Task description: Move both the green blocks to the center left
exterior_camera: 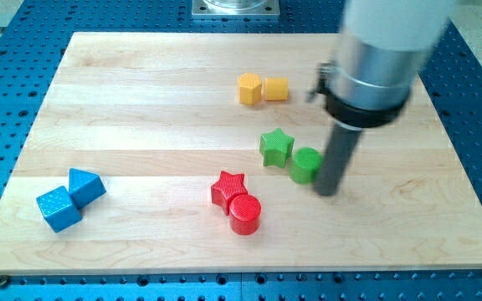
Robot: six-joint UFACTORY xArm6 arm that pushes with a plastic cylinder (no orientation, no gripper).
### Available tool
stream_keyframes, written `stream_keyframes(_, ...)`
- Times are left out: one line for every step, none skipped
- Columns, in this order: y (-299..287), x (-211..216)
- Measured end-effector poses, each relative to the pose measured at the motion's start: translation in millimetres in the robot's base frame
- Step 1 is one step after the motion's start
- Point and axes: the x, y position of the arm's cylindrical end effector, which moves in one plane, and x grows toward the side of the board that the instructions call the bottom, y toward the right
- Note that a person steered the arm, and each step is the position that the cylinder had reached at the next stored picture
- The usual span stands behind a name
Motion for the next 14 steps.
stream_keyframes(-46,-48)
stream_keyframes(-77,-64)
stream_keyframes(-43,-99)
stream_keyframes(-16,-128)
stream_keyframes(-53,-139)
stream_keyframes(-115,-112)
stream_keyframes(-169,-104)
stream_keyframes(-130,-93)
stream_keyframes(-197,-92)
stream_keyframes(-261,-83)
stream_keyframes(-264,-104)
stream_keyframes(-269,-109)
stream_keyframes(-273,-104)
stream_keyframes(-287,-93)
